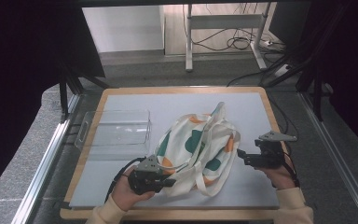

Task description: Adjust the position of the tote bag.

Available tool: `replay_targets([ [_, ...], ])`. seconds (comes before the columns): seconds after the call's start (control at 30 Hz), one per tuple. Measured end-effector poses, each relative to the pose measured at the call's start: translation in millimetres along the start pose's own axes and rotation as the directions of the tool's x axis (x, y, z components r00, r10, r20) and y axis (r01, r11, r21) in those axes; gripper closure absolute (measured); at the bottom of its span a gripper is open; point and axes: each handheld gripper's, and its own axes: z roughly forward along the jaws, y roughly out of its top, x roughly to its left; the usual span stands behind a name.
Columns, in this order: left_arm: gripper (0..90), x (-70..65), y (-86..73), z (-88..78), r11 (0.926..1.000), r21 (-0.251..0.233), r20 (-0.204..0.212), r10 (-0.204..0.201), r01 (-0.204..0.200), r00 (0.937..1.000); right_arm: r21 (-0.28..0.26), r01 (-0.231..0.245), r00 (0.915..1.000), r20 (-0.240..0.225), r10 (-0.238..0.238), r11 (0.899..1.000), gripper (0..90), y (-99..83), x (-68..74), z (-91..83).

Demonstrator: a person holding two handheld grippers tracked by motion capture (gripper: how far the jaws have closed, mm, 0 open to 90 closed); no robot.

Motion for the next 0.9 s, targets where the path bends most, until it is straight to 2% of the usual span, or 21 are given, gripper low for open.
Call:
replay_targets([
  [0.1, 79.5, -0.1, -0.2, 0.4, 1.0, -0.001, -0.001, 0.0, 0.0, 1.0, -0.002, 0.0, 1.0, 0.003, 0.0, 1.0, 17.2, 0.5, 0.5, 0.0],
  [0.27, 79.5, -0.1, -0.4, 1.4, 1.0, 0.001, 0.001, 0.0, 0.0, 1.0, -0.015, -0.026, 0.9996, 0.014, 0.027, 1.0, 20.8, 5.0, 0.7, -0.6],
  [0.43, 79.5, -0.1, -0.4, 1.9, 1.0, -0.004, 0.003, 0.0, 0.0, 1.0, -0.024, -0.032, 0.9995, -0.002, 0.032, 0.999, 20.1, 12.8, 1.5, -0.6],
  [0.53, 79.5, 0.2, -0.1, 1.7, 1.0, -0.004, 0.004, 0.001, -0.001, 1.0, -0.049, -0.034, 0.9993, -0.018, 0.033, 0.998, 20.0, 26.4, 4.5, 0.8],
  [0.7, 79.5, -0.2, -0.1, 1.9, 1.0, -0.005, 0.001, 0.002, -0.002, 1.0, -0.045, -0.016, 0.9997, -0.021, 0.015, 0.999, 20.0, 47.7, 7.8, 7.1],
  [0.9, 79.5, 0.6, -0.1, 1.8, 1.0, -0.001, 0.002, 0.008, -0.008, 1.0, -0.043, -0.017, 0.9994, -0.03, 0.015, 0.999, 20.7, 64.4, 6.1, 15.6],
])
